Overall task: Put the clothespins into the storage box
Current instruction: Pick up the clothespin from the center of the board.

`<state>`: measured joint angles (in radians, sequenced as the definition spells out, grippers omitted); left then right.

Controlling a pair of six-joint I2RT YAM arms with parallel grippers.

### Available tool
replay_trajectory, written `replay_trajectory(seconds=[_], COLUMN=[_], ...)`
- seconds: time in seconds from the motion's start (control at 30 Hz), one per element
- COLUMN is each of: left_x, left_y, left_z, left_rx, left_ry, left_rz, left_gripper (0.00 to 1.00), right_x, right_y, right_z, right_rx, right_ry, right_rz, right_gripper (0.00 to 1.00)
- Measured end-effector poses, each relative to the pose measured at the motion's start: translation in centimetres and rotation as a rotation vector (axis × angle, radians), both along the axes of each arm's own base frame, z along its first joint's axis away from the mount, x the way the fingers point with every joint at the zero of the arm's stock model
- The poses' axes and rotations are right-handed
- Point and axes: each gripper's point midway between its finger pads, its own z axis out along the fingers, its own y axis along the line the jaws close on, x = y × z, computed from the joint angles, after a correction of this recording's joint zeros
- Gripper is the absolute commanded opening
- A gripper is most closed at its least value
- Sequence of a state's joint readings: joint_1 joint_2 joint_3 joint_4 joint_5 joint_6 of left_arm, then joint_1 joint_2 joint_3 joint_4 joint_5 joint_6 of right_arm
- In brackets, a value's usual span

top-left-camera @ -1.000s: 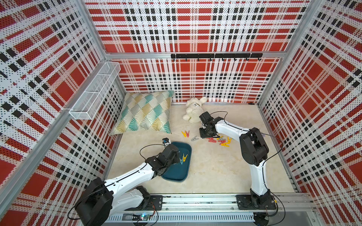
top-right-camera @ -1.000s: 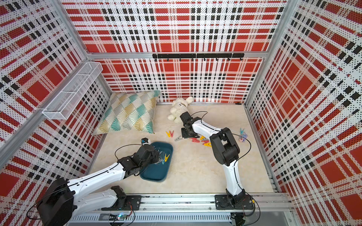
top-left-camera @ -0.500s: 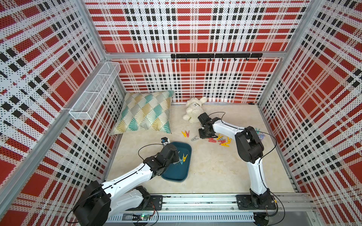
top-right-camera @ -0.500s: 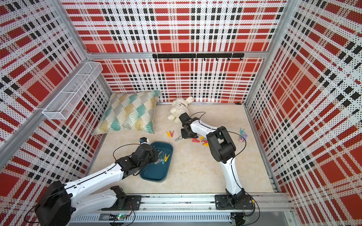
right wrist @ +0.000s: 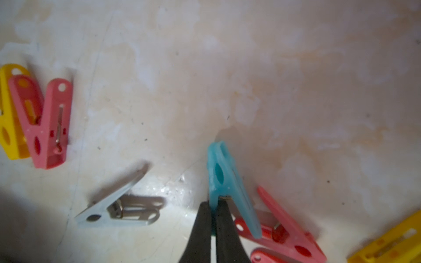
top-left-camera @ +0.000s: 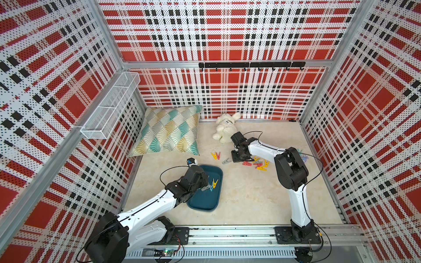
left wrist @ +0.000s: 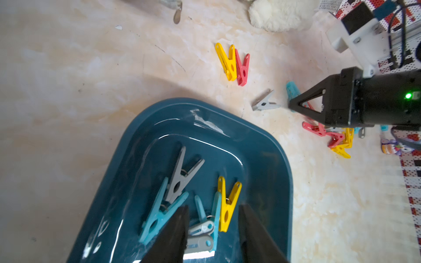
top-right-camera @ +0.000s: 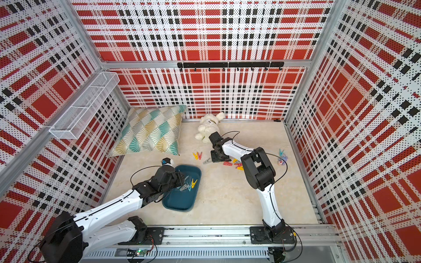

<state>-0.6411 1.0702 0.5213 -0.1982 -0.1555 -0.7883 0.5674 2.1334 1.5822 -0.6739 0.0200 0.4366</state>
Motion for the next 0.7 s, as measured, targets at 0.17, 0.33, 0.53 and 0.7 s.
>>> replay_trajectory(seconds=[0.17,0.33,0.53,0.7], left_x=[1.0,2.0,2.8,3.6], left_y=[-0.9,-1.1,-1.9,-3.0], left_z=[1.9,3.2,3.9,4.4], left_rx=[-0.068,-0.139,-0.203,-0.245], left_ry=[-0.048,-0.078,-0.089,-0.084], left_rz=[-0.011,-0.003,-0.012,-0.023], left_gripper=[0.43,0.43,0.43,0.44], right_x=[-1.0,-2.6,-4.6,-6.4], right_y=[0.3,1.3,2.7,3.6], right_z=[1.7,4.3,6.8,8.2], right_rx=[0.035,0.090,0.177,0.272], right_ry=[-0.008,-0.041,-0.055,-0.039], right_rz=[0.015,0.046,0.083,0.120], right_gripper=[0.00,0.00,0.00,0.00])
